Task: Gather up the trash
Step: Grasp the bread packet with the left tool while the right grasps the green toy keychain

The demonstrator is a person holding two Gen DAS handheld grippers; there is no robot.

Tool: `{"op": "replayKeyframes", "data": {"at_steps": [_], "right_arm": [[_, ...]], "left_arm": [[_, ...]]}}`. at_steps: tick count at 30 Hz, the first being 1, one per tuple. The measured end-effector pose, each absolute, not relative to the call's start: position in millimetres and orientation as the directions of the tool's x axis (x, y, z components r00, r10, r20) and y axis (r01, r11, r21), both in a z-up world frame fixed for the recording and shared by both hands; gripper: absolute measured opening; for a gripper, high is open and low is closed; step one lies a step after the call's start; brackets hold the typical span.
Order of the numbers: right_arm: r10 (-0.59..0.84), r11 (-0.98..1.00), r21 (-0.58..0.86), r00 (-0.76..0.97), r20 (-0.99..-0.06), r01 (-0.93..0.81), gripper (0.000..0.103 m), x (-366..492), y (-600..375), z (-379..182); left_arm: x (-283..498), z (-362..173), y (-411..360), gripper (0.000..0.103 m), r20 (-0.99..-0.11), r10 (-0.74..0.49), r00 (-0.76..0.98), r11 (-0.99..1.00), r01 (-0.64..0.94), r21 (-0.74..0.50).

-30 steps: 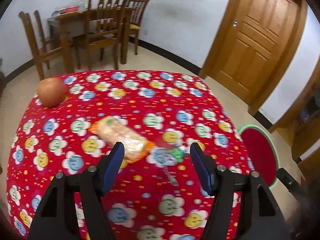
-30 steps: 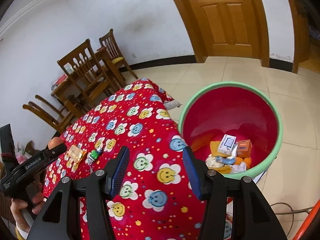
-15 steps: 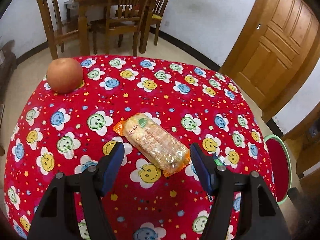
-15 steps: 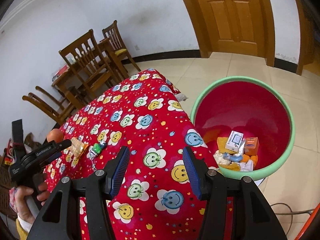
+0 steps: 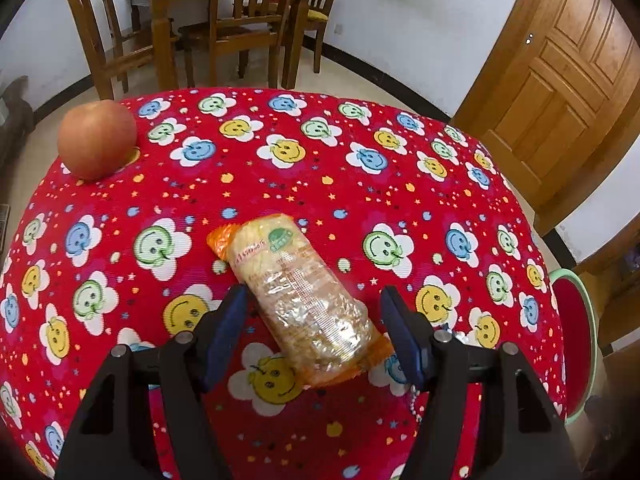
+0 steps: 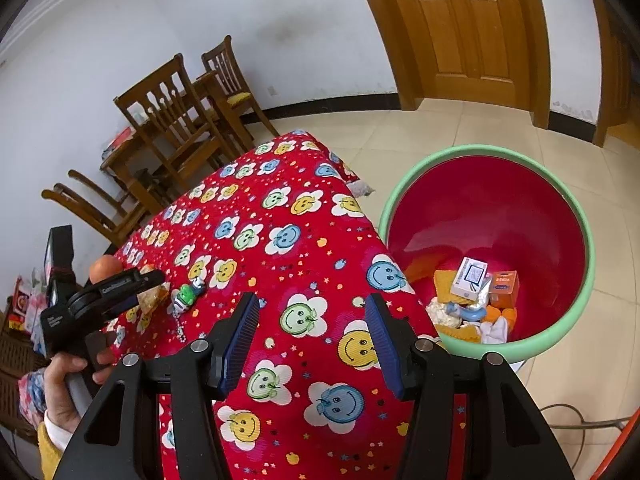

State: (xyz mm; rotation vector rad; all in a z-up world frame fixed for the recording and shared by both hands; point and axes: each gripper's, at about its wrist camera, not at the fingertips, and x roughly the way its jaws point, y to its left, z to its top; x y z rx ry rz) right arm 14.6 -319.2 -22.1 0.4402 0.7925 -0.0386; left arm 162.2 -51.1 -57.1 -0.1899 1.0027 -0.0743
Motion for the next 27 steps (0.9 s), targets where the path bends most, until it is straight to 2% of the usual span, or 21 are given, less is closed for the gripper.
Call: {"op": "replayKeyframes", "data": {"at_steps": [5,8,19,27], "right_arm": [[0.131,0.909,0.368,0.703,-0.699,0.196,0.057,16,-319,-23],[0.133,0.91,0.367,0.7,-0.702,0.194,0.057,17,-317,-24],[0.132,0.93,0.33,0.686,-0.716,0.165,0.057,29,-293,-21],[0.153,0.946,0.305,0.671,-0.726,0.113,0.057,47,-259,-21]], "left_arm": [[160,-63,-55,0.067,-0.834,-0.146,0.532,0.985,0.001,-0.171],[156,-63,-56,0.061,-0.83,-0.141,0.539,0.987,0.017,-0.157],[140,-60,-31,0.053,-0.809,-0.229,0.541,0.969,0.045,-0.244],[128,-39,-13,0.049,-0.784,-0.225,0.579,0.972,0.071,-0.226]]}}
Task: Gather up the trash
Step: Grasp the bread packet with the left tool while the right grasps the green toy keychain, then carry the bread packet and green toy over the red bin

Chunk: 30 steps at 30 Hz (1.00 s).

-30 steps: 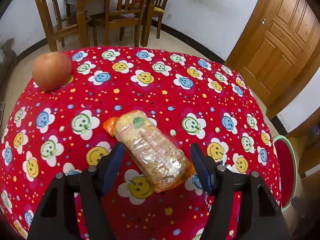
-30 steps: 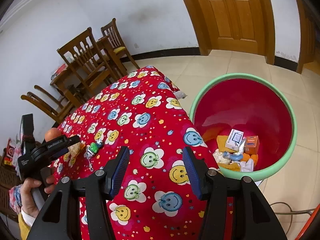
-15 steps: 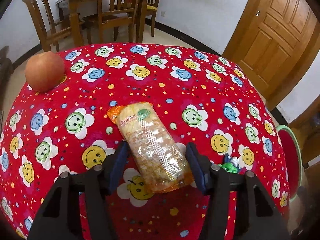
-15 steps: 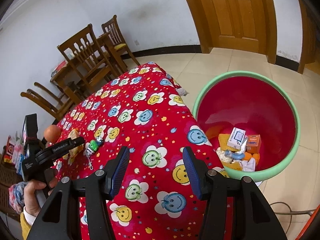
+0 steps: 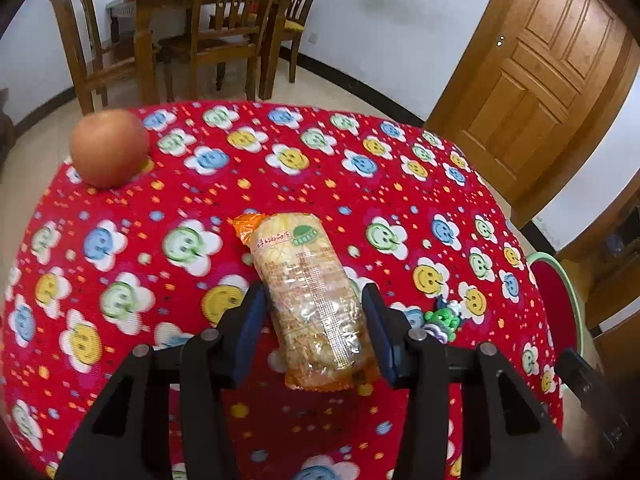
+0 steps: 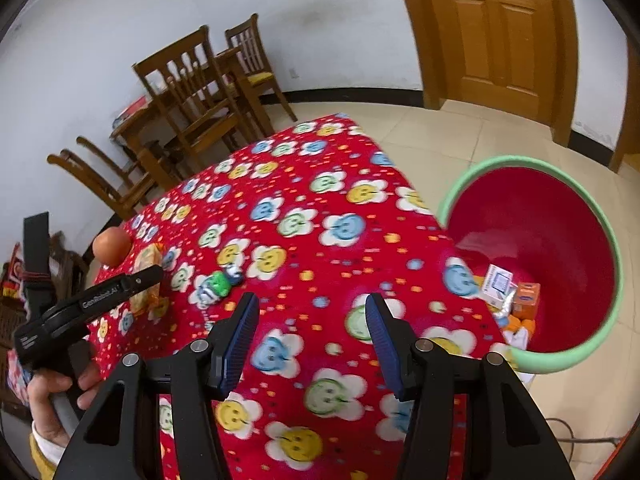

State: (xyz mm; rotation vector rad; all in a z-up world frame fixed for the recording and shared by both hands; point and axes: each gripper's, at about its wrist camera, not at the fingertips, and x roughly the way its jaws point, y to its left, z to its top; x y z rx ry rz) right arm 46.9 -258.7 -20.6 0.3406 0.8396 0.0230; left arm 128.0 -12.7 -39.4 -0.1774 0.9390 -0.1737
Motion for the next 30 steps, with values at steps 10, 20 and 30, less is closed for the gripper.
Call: {"op": "replayKeyframes", "data": {"at_steps": [10,20,30], "right_arm": [[0.2,0.953,0.297,0.627,-0.753,0.053,0.057,79,-207,-33],[0.199,0.96,0.278,0.595,-0.778,0.042,0.056,104,-172,-51],[0.17,0.964,0.257,0.598,-0.783,0.062,0.055,117,-155,-62]], "left_arm": [[128,-29,21,0.049,-0.746,-0.191,0.638,0.974,0.027,-0.227],[123,-34,36,0.049,-0.742,-0.204,0.639,0.963,-0.005,-0.269],[125,-38,34,0.049,-0.745,-0.212,0.633,0.958,-0.016,-0.286]]}}
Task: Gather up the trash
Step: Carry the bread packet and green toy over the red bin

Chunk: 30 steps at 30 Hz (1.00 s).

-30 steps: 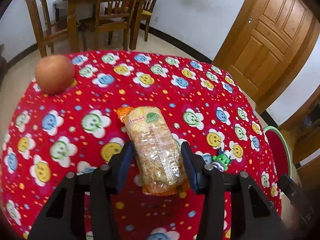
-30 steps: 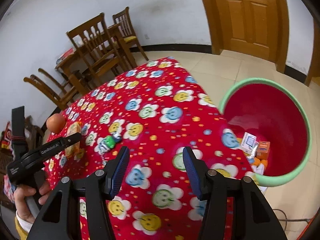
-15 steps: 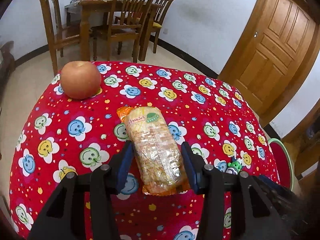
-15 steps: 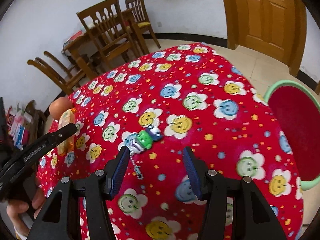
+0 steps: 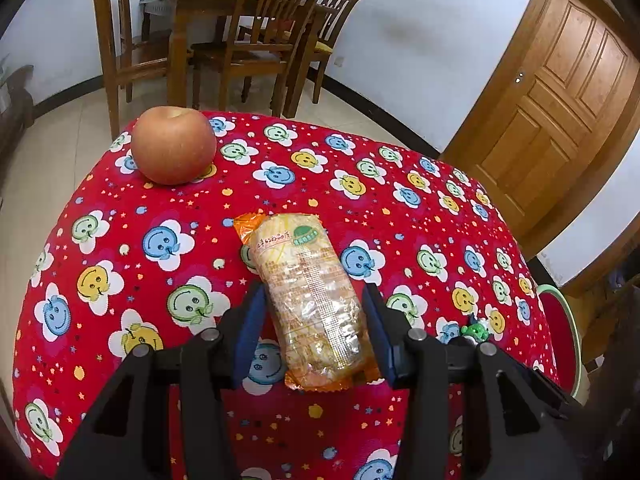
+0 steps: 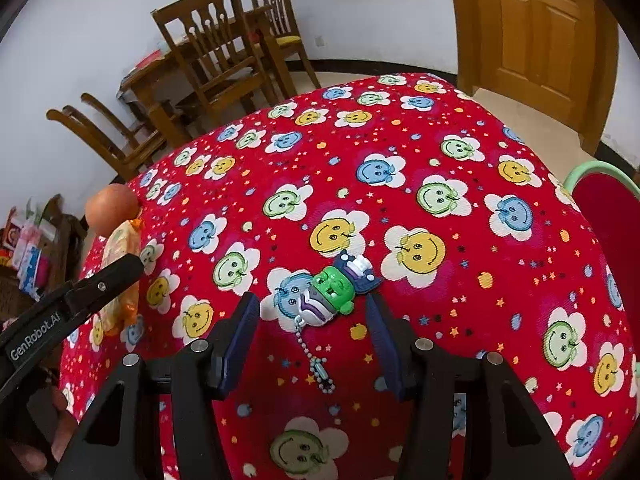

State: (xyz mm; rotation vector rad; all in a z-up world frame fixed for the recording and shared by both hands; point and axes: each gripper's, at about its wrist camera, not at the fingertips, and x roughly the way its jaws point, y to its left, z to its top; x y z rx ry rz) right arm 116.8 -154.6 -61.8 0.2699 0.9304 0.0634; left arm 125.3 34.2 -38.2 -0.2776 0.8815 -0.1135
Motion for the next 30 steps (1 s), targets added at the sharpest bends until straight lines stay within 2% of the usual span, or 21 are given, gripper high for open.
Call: {"op": "replayKeyframes", "data": {"at_steps": [5,7,15,30], "right_arm": [[0.11,0.973,0.209,0.609,-0.786,0.094,0.032,114,-156,-63],[0.106,0.972,0.212,0.613,-0.783,0.102,0.028,113,-158,-64],[0.142,0.956,0.271,0.631,-0.763,0.112,0.027,101,-172,-58],[0.144,0.935,0.332,0.718,-0.681,0.127,0.027,45,-226,-13]], "left_arm": [[124,-37,32,0.049,-0.74,-0.218,0.637,0.958,-0.005,-0.287],[124,-37,30,0.049,-0.738,-0.219,0.638,0.959,-0.001,-0.285],[122,-36,21,0.049,-0.731,-0.228,0.643,0.962,0.031,-0.272],[110,-23,-17,0.049,-0.721,-0.273,0.637,0.961,0.146,-0.235]]}}
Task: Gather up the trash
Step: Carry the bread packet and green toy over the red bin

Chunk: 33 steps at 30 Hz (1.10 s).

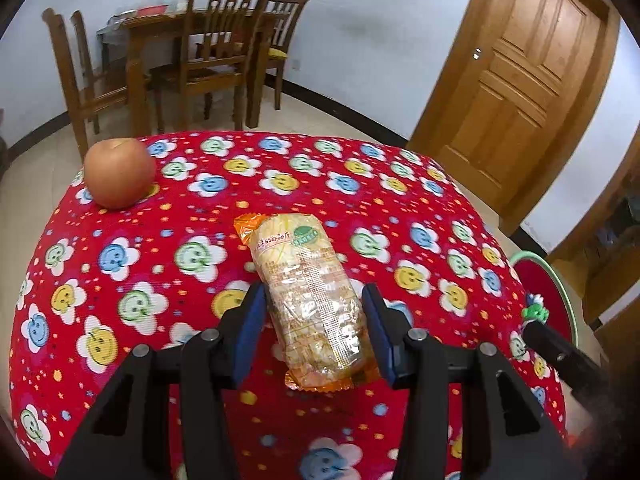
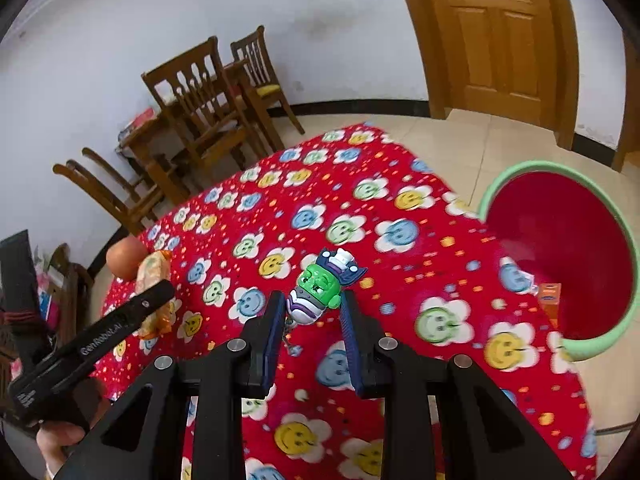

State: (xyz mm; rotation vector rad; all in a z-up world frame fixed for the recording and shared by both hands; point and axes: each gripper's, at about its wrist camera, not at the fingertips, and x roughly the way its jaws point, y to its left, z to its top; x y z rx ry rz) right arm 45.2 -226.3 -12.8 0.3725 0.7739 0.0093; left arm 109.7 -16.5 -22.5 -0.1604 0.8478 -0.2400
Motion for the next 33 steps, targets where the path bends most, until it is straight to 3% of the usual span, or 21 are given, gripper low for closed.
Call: {"op": "replayKeyframes", "data": {"at_steps": [20,33], "right_arm": [[0.041,0.889,0.387,0.799,-0.599,0.245,0.028,-8,-350,28],[-0.048,0.843,0.375,0.747,-0.663,0.386,0.028,-15,-425,-9]], "left_arm": [[85,19,-131,0.049,-0.719,-0.437,0.54,0.891,0.367,-0.266],[78,13,-220,0.049,-0.735,-0.489,0.47,0.835,0.495,-0.239]]}}
